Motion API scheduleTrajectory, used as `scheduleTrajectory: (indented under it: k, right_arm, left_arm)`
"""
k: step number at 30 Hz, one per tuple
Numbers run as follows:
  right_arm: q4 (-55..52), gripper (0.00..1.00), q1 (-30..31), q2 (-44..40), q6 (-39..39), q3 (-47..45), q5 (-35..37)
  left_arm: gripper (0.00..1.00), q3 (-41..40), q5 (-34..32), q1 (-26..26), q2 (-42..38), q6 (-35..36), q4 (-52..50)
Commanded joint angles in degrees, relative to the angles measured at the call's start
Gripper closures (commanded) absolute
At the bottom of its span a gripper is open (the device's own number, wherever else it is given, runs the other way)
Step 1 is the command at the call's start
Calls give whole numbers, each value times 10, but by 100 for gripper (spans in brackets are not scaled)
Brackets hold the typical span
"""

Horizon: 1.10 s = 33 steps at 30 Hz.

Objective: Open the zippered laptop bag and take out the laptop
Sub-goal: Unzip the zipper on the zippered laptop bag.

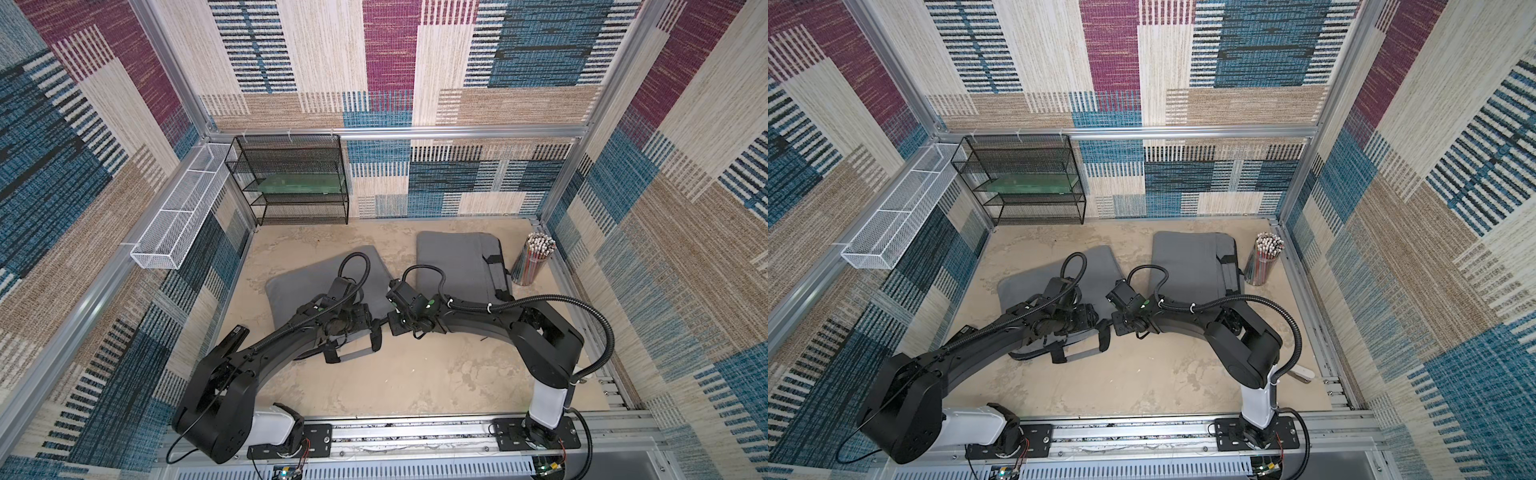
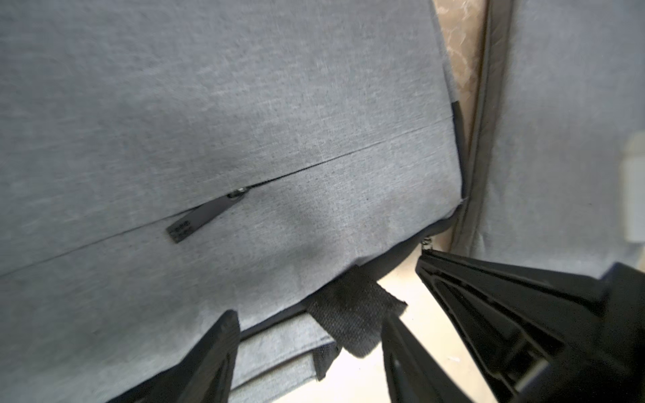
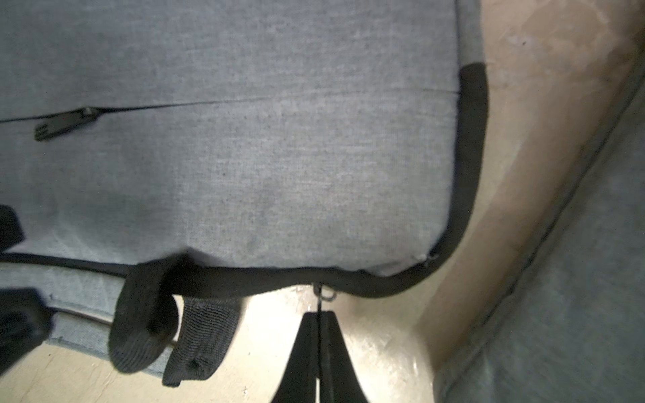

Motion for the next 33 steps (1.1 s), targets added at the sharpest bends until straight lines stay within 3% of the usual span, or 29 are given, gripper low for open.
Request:
scheduleTrajectory:
  k: [1,10,17,27,33]
  right_arm:
    - [29,100,3,0,6,-1,-14]
    - [33,100,5,-1,8,-4,-16]
    - [33,100,4,-3,11,-5,-11]
    - [30,100,2,-3,18,-7,1]
    - [26,100,-4,-10,27,-16,16]
  left_arm:
    - [33,12,3,-17,19,14,19]
    - [33,24,-28,-39,60,3,26]
    - [63,16,-52,-39,75,-24,6]
    - [100,3,-87,-39,33,-33,4]
    - [100,-5,-110,-39,0,-40,-7]
